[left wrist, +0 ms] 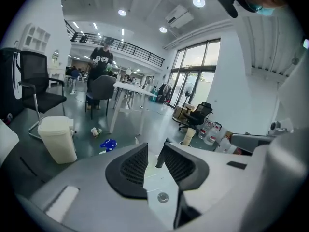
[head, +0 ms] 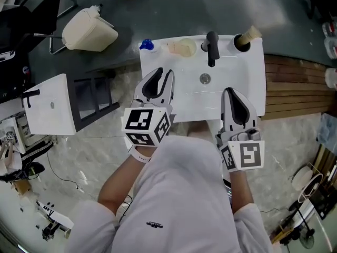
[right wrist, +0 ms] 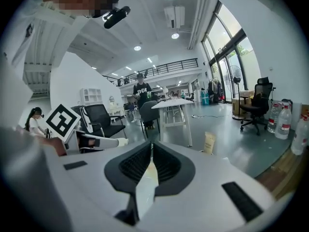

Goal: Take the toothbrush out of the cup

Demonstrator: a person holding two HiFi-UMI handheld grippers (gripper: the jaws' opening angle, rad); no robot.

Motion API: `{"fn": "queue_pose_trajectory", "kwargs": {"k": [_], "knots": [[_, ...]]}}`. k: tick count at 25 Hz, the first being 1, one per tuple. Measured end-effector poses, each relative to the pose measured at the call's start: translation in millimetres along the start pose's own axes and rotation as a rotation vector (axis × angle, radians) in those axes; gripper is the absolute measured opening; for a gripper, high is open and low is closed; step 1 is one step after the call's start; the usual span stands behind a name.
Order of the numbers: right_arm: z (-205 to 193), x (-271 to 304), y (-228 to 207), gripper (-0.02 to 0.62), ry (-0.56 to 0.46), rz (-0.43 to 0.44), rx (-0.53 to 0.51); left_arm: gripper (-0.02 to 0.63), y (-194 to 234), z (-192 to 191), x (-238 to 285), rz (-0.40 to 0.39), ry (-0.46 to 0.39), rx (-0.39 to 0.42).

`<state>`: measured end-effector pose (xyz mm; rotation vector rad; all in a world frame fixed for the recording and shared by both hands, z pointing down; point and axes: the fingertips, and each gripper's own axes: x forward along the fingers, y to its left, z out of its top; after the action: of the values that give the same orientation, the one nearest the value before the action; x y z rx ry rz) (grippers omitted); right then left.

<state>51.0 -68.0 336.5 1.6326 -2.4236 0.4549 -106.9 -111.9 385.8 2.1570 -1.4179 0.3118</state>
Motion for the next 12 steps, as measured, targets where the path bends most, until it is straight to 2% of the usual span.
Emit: {"fn": "queue_pose_trajectory", "kwargs": {"k": [12], "knots": [[-10.8,38.7,-23.9,0.014,0.06,0.021,0.016,0.089,24.3,-18.1,59.8,0.055,0.063,-0.06]]}}
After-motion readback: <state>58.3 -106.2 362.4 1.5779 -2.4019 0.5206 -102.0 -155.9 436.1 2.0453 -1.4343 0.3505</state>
